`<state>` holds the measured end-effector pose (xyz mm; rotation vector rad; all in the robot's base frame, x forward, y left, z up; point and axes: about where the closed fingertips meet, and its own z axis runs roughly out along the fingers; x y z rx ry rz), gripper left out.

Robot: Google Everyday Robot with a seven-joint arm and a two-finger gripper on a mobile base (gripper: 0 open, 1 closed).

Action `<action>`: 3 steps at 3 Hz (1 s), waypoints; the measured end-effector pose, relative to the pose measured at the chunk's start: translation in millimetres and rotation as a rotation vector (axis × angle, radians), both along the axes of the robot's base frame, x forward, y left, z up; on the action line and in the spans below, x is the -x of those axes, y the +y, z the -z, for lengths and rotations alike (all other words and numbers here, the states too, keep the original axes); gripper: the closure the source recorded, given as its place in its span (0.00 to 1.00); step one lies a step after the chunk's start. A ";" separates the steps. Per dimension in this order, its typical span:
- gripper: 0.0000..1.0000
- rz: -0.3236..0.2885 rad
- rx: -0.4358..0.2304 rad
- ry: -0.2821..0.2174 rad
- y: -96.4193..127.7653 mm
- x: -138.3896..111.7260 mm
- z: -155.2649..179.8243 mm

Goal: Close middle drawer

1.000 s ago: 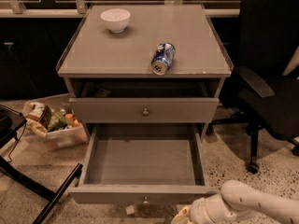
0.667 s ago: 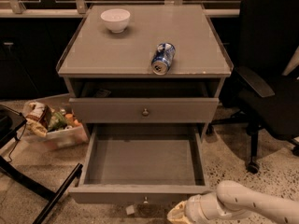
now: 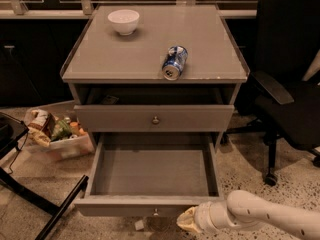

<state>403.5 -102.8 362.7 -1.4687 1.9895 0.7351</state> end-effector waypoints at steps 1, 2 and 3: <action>0.58 0.019 0.019 -0.031 2.2 -11.1 -1.6; 0.35 0.033 0.034 -0.054 4.0 -21.5 -2.5; 0.11 0.044 0.048 -0.071 5.3 -31.1 -2.2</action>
Offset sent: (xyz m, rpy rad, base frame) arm 0.1746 0.0167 0.0237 -0.2171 -0.3280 -0.2077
